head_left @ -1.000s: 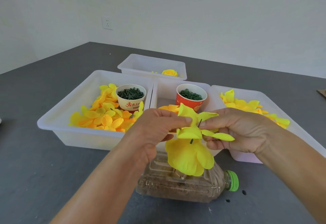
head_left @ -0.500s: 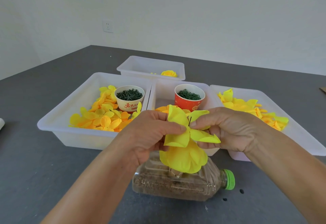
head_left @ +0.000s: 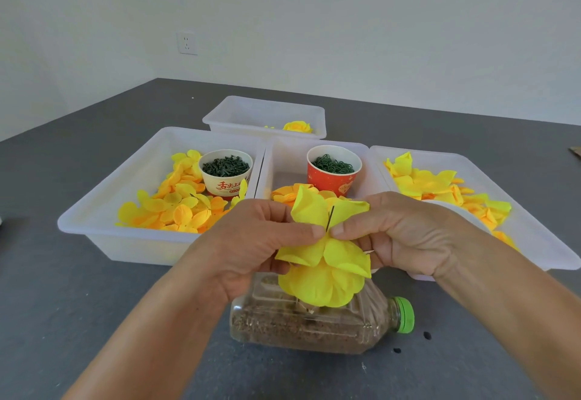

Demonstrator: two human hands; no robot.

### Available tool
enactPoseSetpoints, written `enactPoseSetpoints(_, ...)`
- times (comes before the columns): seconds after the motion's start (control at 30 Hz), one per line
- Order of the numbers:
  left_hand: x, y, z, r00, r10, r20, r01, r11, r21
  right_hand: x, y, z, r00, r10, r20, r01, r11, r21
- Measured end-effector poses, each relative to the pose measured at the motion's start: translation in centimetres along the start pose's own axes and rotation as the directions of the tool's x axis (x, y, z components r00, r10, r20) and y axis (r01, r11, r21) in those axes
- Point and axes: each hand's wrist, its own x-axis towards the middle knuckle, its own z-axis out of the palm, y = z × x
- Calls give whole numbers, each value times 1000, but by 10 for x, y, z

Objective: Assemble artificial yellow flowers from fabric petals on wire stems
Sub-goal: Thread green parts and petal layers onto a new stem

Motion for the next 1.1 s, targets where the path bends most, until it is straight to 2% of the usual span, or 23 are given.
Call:
enactPoseSetpoints(0.17,2,3,2,996,10,-84,-8,1000,29,-1,4,-2,1000,-26,2,26,999,-29)
enactPoseSetpoints(0.57,8,-3,0,986,84,-141,-70,993,100,3,9,3,996,-27,-85,15,991,-131)
enactPoseSetpoints(0.87,9,-5,-2,991,66,-118,-50,990,130,5,9,4,994,-7,-111,-7,992,-127)
enactPoseSetpoints(1.1,12,-4,-2,994,45,-105,-31,991,129,4,8,1,999,8,-54,-12,997,-73)
